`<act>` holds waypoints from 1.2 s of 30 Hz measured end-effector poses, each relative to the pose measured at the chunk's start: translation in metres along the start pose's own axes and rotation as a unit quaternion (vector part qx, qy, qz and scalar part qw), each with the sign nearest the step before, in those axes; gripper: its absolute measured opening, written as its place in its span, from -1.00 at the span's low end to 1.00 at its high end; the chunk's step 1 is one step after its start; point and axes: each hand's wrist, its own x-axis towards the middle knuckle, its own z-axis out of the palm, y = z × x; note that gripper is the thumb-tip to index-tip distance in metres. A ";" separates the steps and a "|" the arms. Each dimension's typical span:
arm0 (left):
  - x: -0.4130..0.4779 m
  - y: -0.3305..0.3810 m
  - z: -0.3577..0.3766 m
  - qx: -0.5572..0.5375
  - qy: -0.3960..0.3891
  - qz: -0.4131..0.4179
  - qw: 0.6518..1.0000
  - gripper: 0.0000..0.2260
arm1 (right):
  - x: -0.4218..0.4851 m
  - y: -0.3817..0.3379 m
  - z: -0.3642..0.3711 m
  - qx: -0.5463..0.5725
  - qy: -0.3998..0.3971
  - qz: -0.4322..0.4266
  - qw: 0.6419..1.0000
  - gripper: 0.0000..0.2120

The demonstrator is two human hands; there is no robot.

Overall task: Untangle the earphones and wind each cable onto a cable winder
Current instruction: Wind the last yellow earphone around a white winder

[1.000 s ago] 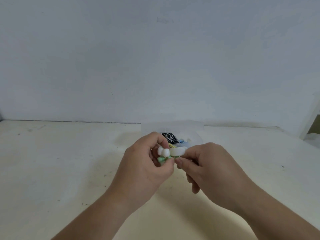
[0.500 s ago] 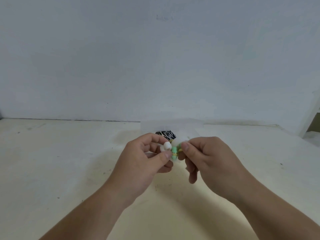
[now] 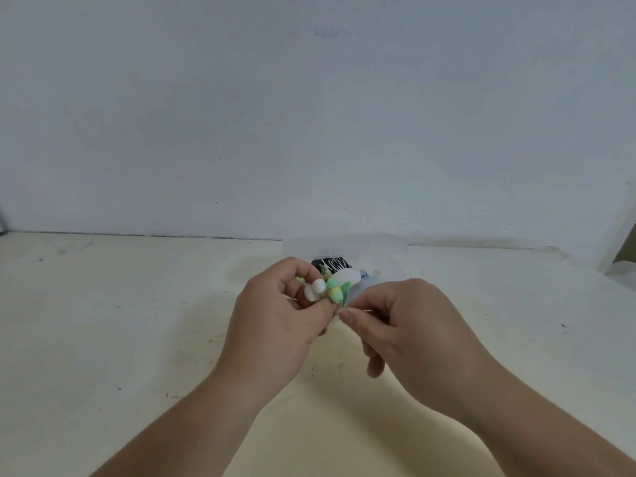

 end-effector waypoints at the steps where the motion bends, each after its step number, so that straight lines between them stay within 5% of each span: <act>1: 0.000 0.000 0.000 0.007 -0.002 0.003 1.000 -0.83 | 0.001 0.000 -0.001 0.007 0.008 0.007 1.000 -0.71; 15: 0.001 0.007 -0.001 -0.121 -0.008 -0.048 0.991 -0.89 | 0.001 0.000 -0.003 0.004 0.012 0.013 1.000 -0.72; 27: -0.005 0.001 0.004 0.068 0.021 0.036 0.997 -0.89 | -0.001 0.000 0.003 -0.056 0.051 -0.012 0.997 -0.76; 36: -0.008 0.003 0.006 0.157 -0.004 0.125 0.980 -0.79 | 0.002 0.005 -0.001 -0.119 0.066 -0.043 0.990 -0.57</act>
